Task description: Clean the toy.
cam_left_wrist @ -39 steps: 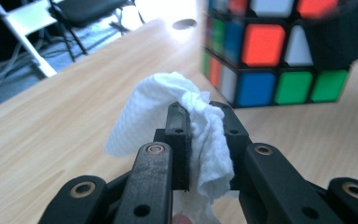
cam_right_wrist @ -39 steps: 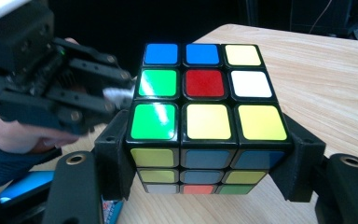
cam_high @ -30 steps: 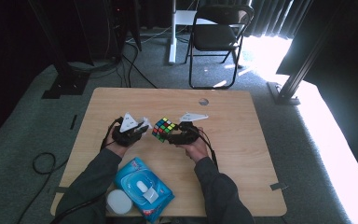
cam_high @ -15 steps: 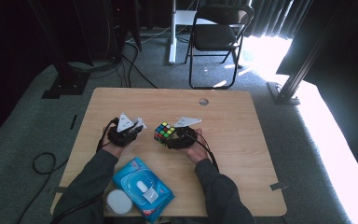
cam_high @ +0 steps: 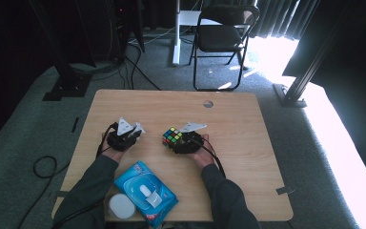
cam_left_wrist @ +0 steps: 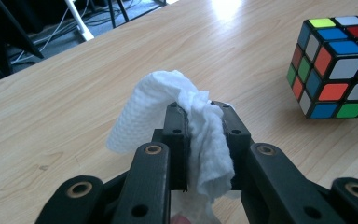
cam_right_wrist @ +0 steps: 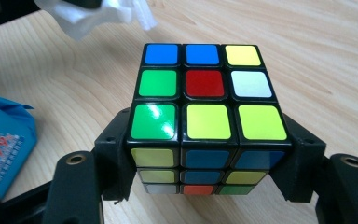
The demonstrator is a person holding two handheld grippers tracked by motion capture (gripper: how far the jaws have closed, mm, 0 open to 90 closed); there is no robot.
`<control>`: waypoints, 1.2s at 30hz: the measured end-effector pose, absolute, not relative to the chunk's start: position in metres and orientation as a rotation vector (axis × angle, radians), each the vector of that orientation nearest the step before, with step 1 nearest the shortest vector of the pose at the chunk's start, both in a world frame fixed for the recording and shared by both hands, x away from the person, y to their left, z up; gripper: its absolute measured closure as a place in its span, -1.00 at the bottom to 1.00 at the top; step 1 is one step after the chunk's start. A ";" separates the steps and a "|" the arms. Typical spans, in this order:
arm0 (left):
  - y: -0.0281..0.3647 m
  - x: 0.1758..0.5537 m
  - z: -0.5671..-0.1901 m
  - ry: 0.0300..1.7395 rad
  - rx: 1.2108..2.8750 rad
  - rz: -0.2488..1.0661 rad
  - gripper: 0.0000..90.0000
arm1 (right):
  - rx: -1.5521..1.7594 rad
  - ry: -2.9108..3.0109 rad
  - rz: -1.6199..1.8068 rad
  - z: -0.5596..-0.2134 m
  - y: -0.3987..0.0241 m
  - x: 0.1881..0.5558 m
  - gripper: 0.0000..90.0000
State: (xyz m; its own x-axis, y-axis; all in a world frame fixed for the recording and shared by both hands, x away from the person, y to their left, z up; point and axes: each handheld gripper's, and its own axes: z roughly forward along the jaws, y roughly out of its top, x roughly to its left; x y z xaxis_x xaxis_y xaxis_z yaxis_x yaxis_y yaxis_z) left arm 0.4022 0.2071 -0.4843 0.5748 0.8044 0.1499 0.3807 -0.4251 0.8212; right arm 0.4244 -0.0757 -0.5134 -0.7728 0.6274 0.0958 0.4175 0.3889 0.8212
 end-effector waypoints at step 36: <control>0.223 0.414 -0.524 1.096 2.103 0.594 0.36 | 0.873 2.467 1.197 -0.531 -0.066 0.424 -0.25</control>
State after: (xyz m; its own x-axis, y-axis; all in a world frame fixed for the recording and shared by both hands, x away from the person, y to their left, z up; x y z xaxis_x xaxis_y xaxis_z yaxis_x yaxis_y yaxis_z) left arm 0.4135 0.2235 -0.5237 0.5406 0.8373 0.0814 0.5257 -0.4118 0.7444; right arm 0.4244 -0.0659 -0.5307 -0.7845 0.6196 0.0246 0.4028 0.4791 0.7799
